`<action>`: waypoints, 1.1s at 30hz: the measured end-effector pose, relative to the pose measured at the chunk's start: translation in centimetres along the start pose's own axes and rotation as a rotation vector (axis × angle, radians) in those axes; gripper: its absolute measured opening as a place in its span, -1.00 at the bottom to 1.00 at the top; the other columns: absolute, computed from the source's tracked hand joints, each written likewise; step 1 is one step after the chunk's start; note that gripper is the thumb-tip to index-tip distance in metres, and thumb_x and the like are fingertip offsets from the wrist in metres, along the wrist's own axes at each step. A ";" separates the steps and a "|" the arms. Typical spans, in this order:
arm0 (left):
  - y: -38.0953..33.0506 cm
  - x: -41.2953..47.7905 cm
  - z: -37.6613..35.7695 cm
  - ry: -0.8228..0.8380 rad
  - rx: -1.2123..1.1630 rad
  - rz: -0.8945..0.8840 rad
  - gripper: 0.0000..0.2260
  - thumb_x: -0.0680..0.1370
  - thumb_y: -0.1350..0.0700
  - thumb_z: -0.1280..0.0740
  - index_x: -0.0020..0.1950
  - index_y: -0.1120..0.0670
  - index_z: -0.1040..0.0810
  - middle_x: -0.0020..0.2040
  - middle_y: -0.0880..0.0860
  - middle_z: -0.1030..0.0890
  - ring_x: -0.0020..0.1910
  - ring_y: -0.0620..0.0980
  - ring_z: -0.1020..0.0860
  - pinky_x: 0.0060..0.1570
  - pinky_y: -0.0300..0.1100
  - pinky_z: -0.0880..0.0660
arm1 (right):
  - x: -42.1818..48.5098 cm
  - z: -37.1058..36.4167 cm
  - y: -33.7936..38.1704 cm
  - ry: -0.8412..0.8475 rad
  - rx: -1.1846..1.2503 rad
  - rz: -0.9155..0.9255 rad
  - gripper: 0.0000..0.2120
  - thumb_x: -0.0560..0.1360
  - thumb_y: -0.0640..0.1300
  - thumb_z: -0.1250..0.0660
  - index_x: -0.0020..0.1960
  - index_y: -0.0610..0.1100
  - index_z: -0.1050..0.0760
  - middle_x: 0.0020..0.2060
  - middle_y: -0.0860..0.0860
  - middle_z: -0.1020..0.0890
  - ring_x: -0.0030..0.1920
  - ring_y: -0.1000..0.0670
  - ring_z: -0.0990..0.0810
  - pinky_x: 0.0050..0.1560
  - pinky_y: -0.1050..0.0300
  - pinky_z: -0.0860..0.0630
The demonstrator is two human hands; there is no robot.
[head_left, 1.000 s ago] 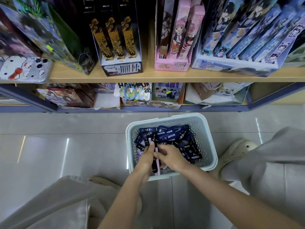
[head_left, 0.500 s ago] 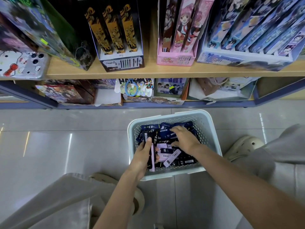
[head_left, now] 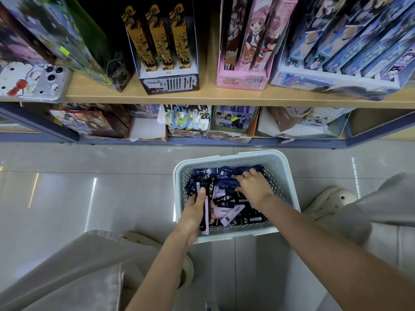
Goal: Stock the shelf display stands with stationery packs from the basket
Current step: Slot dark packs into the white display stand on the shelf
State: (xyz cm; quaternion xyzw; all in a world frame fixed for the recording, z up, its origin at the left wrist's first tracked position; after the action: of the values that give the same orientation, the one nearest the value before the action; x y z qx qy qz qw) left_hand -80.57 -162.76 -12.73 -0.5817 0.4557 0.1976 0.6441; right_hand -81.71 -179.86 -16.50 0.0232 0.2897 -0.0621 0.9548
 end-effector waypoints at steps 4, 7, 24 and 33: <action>0.3 -0.1 0.3 -0.063 -0.047 -0.012 -0.75 0.62 -0.03 -0.20 -0.12 0.12 -0.44 -0.40 0.01 -0.46 -0.53 -0.10 -0.39 -0.48 -0.24 -0.39 | -1.6 0.0 -0.3 -0.020 0.391 -0.131 -0.59 0.64 -0.01 -0.09 0.37 -0.27 -0.29 0.28 -0.20 -0.40 0.28 -0.17 -0.38 0.29 0.04 -0.35; 0.2 -0.3 0.3 -0.085 -0.002 -0.055 -0.82 0.57 0.01 -0.32 0.00 0.13 -0.50 -0.37 0.00 -0.49 -0.49 -0.13 -0.42 -0.51 -0.35 -0.42 | -3.4 0.8 0.2 -0.049 0.751 -0.170 -0.64 0.63 -0.03 -0.12 0.28 -0.28 -0.36 0.21 -0.24 -0.44 0.21 -0.20 -0.46 0.18 0.04 -0.40; -5.6 -6.0 -0.5 -0.020 -0.051 -0.303 -0.79 0.48 0.10 -0.44 -0.32 0.12 -0.54 -0.52 0.00 -0.39 -0.54 -0.09 -0.28 -0.49 -0.27 -0.29 | -10.5 10.0 6.5 -0.015 1.163 0.124 -0.84 0.65 -0.15 -0.10 0.21 0.00 -0.27 -0.26 -0.14 -0.63 -0.29 -0.01 -0.63 -0.17 0.18 -0.62; -10.5 -10.9 -1.4 -0.004 -0.066 -0.448 -0.69 0.52 0.15 -0.40 -0.43 0.03 -0.47 -0.60 -0.12 -0.37 -0.60 -0.17 -0.26 -0.56 -0.39 -0.24 | -13.0 15.8 6.4 -0.119 1.102 0.169 -0.88 0.61 -0.06 -0.17 -0.04 -0.08 -0.41 -0.35 -0.04 -0.59 -0.42 -0.03 -0.63 -0.30 0.08 -0.61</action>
State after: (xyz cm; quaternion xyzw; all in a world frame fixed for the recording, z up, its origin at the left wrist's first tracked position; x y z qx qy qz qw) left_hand -78.35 -163.64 2.23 -0.6890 0.3071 0.0654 0.6533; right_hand -82.90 -173.47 3.93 0.5385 0.1573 -0.1286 0.8178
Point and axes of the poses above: each hand's wrist, its own x-axis towards the middle knuckle, its own z-axis out of the back of the hand, y = z × x, the point moved 7 cm from there along x, towards the middle knuckle
